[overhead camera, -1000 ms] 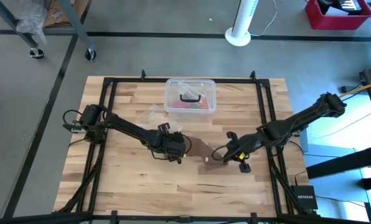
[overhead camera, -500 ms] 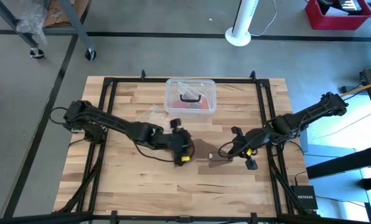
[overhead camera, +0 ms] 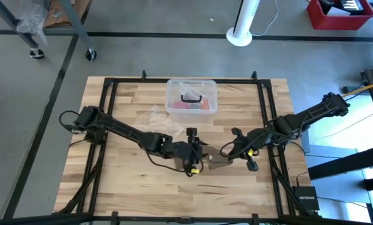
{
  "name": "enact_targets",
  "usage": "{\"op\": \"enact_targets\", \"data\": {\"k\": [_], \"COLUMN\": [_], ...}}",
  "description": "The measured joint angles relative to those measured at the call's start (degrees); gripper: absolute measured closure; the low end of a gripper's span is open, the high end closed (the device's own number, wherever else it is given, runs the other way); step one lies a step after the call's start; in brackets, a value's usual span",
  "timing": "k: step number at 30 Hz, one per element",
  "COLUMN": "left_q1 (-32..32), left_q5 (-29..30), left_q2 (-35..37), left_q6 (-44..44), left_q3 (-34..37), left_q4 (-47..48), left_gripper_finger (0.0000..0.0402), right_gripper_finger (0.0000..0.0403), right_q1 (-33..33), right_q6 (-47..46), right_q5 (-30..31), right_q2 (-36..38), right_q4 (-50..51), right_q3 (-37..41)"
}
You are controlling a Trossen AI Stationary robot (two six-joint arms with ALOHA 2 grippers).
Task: Roll bandage
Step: Roll the brown bandage
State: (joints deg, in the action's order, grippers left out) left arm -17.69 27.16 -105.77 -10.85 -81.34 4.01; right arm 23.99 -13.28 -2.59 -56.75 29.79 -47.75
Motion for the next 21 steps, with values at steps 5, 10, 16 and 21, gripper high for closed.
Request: {"op": "enact_targets", "data": {"k": [5, 10, 16, 21], "left_q1": [-1.4, -0.4, 1.7, 1.8], "left_q5": [-0.1, 0.0, -3.4, -7.7], "left_q2": [3.1, 2.8, 0.2, -1.6], "left_q6": [2.2, 4.4, 4.2, 4.5], "left_q3": [0.0, 0.2, 0.4, 0.3], "left_q4": [7.0, 2.1, -3.1, -2.6], "left_gripper_finger": [0.0221, 0.0221, 0.0225, 0.03], "right_gripper_finger": [0.0381, 0.0382, 0.0382, 0.0381], "right_q1": [0.0, 0.0, 0.0, 0.0], "right_q6": [-0.2, -0.1, 1.4, 1.7], "right_q5": [0.0, 2.1, 3.1, 6.2], "right_q2": [0.0, 0.0, -0.2, -0.2], "right_q4": [0.1, -0.1, 0.0, -0.1], "right_q3": [0.0, 0.0, 0.0, 0.0]}}
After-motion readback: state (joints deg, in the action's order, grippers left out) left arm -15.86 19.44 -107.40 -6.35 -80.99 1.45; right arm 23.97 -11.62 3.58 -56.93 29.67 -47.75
